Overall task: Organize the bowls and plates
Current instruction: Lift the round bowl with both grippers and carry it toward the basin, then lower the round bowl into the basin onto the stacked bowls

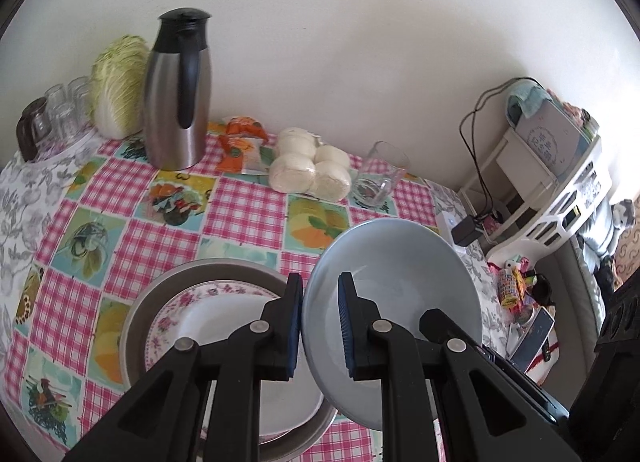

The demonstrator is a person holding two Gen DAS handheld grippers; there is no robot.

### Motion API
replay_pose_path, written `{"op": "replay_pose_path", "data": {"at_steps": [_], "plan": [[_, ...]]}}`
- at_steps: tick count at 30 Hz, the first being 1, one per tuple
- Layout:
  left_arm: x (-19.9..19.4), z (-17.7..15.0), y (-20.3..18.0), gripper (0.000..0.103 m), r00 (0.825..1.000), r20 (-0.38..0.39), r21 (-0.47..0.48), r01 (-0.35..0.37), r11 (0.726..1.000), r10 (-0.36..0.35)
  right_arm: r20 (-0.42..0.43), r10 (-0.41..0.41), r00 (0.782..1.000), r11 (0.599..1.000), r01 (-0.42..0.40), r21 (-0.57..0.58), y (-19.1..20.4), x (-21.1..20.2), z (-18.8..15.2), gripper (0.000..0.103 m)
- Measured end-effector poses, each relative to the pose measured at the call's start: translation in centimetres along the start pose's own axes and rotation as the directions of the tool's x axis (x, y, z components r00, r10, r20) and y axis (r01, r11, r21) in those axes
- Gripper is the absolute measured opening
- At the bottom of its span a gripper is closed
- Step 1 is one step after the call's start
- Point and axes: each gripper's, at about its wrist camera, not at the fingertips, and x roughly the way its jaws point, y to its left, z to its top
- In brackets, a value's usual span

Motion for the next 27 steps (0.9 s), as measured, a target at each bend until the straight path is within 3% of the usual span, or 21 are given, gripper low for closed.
{"op": "replay_pose_path", "data": {"at_steps": [12, 27], "plan": [[-0.2, -0.7, 5.5, 0.016, 0.999, -0.019, -0.105, -0.035, 0.994, 0.033, -0.091, 0.025, 0.996, 0.997, -0.031, -0.075, 3.9, 3.1, -2.3, 0.015], [1.5, -1.8, 7.7, 0.016, 0.991, -0.095, -0.118, -0.103, 0.988, 0.092, -0.181, -0.019, 0.983, 0.993, -0.003, -0.121, 5.4, 6.0, -4.3, 0.016]]}}
